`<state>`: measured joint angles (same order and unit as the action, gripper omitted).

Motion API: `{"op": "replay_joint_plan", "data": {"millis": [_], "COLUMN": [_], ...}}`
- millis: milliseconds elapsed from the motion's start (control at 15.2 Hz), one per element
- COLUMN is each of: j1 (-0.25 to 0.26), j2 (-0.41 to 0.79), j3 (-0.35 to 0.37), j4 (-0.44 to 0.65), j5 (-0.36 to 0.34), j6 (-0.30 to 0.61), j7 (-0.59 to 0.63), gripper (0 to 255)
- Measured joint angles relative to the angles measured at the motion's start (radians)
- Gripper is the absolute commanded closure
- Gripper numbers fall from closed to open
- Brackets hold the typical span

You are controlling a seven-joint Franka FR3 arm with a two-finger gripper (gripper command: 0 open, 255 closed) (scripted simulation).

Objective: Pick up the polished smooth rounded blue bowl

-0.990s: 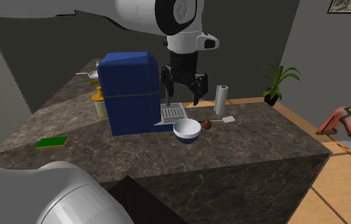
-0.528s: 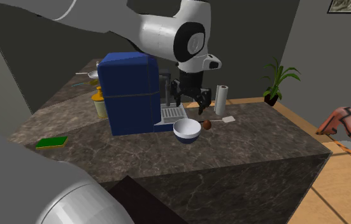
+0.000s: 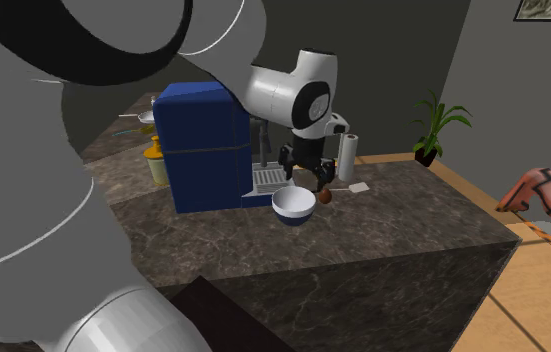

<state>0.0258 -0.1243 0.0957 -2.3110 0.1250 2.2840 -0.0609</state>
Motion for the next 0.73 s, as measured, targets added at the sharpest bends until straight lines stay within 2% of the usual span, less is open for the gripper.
{"op": "replay_joint_plan", "data": {"millis": [462,726], "j1": [0.012,0.02], "j2": [0.287,0.436], "j3": [0.011,0.012], "j4": [0.155,0.261], "j5": [-0.011,-0.02], "j6": [0.123,0.159], "j7": [0.006,0.007], "gripper": [0,0]}}
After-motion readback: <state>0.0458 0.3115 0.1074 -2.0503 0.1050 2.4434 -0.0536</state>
